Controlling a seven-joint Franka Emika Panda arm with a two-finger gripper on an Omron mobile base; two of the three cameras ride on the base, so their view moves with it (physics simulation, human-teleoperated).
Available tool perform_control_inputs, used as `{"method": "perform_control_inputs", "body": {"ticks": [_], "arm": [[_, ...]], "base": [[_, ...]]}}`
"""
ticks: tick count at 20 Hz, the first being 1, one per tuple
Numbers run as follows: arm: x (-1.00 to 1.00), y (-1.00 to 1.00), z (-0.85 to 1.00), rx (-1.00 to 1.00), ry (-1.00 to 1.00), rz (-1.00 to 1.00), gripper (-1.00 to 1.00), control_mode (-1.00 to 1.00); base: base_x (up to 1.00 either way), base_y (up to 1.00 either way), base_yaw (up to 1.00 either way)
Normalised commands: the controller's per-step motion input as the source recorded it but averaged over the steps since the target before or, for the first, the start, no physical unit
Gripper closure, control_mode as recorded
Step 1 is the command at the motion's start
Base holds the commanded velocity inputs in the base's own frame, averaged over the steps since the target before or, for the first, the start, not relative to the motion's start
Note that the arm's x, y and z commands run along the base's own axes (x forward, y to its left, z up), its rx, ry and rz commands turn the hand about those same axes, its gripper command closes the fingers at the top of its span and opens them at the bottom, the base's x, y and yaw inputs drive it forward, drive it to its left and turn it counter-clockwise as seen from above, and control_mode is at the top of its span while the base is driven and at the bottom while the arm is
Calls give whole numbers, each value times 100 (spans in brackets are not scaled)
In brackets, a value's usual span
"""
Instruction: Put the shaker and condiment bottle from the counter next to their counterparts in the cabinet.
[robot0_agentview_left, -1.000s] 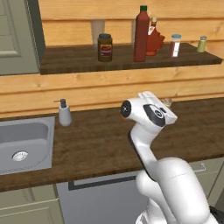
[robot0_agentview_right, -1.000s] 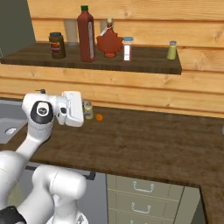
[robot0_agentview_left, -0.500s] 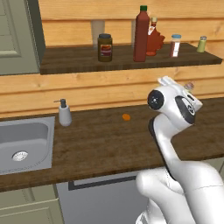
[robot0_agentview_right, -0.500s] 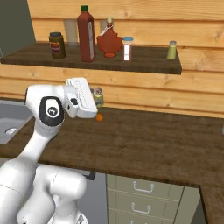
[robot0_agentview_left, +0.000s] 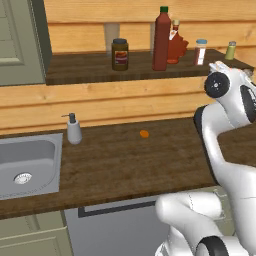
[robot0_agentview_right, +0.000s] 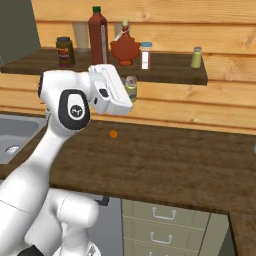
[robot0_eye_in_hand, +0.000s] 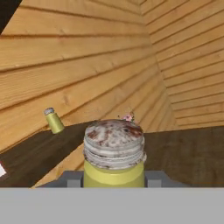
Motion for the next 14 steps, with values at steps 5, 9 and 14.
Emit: {"method": "perform_control_inputs", "body": {"ticks": [5,9,14], "arm": [[20,-36,41,0,6,11,100,-100],[22,10,-9,-5,11,7,100,-100],[22,-52,21,0,0,23,100,-100]], "base": [[0,0,0],[0,0,0],[0,0,0]]}}
